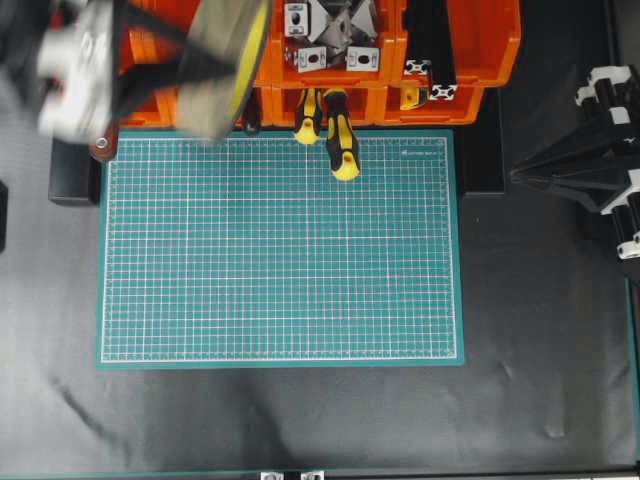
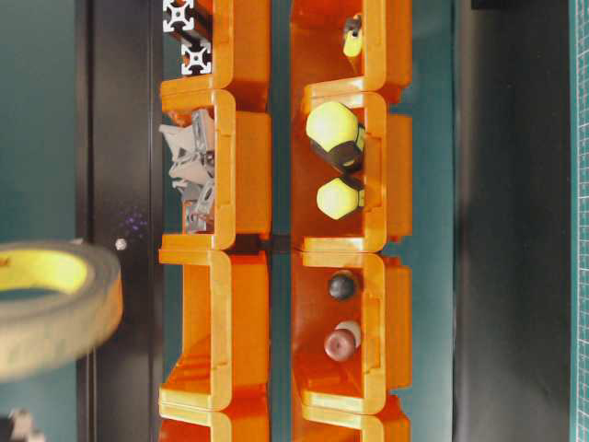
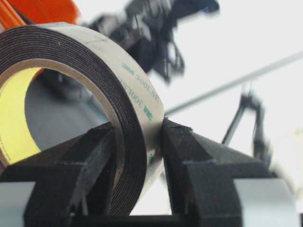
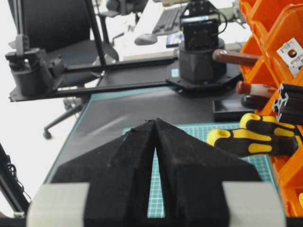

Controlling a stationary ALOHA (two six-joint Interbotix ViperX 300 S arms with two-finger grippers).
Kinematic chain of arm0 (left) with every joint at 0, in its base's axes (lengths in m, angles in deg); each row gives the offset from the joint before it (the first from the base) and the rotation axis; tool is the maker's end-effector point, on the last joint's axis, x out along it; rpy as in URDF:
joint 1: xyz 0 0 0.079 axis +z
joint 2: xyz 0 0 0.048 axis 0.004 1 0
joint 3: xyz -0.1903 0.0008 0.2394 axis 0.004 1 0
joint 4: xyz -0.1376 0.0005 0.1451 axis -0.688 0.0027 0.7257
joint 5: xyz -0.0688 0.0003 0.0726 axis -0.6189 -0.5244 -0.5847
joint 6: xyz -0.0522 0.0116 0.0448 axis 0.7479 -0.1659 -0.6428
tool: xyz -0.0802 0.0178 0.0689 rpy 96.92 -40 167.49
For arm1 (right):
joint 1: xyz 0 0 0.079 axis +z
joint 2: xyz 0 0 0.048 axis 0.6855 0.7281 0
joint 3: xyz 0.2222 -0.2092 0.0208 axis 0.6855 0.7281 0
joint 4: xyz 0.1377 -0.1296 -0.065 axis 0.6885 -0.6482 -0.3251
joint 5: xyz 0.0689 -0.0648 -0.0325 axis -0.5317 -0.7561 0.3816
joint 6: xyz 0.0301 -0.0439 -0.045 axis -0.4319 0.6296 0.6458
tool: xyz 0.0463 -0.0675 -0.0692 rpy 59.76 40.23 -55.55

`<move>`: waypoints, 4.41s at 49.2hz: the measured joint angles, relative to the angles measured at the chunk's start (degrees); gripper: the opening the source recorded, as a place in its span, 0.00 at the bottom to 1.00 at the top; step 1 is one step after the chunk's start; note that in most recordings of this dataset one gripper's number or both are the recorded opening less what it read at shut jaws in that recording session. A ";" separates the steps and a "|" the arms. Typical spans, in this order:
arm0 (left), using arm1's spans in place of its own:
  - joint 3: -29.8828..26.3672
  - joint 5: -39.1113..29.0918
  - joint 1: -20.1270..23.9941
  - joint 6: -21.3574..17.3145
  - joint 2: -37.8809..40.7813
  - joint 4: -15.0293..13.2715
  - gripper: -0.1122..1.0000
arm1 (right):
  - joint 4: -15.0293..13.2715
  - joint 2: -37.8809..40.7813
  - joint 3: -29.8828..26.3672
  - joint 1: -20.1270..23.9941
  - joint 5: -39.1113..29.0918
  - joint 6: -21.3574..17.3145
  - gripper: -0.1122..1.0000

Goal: Pick foam from container rack with left arm.

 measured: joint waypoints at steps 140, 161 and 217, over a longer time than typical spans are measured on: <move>11.69 -11.25 -13.89 -42.19 -8.35 0.26 0.86 | 0.09 -0.70 0.09 1.23 1.67 -0.09 0.10; 21.80 -10.90 -8.79 -45.53 -29.00 0.26 0.85 | 0.09 -3.69 0.09 1.32 -1.32 -0.09 0.10; 30.41 -4.75 -8.70 -45.62 -39.99 0.26 0.85 | -0.62 -3.96 0.09 1.32 -3.69 1.41 0.10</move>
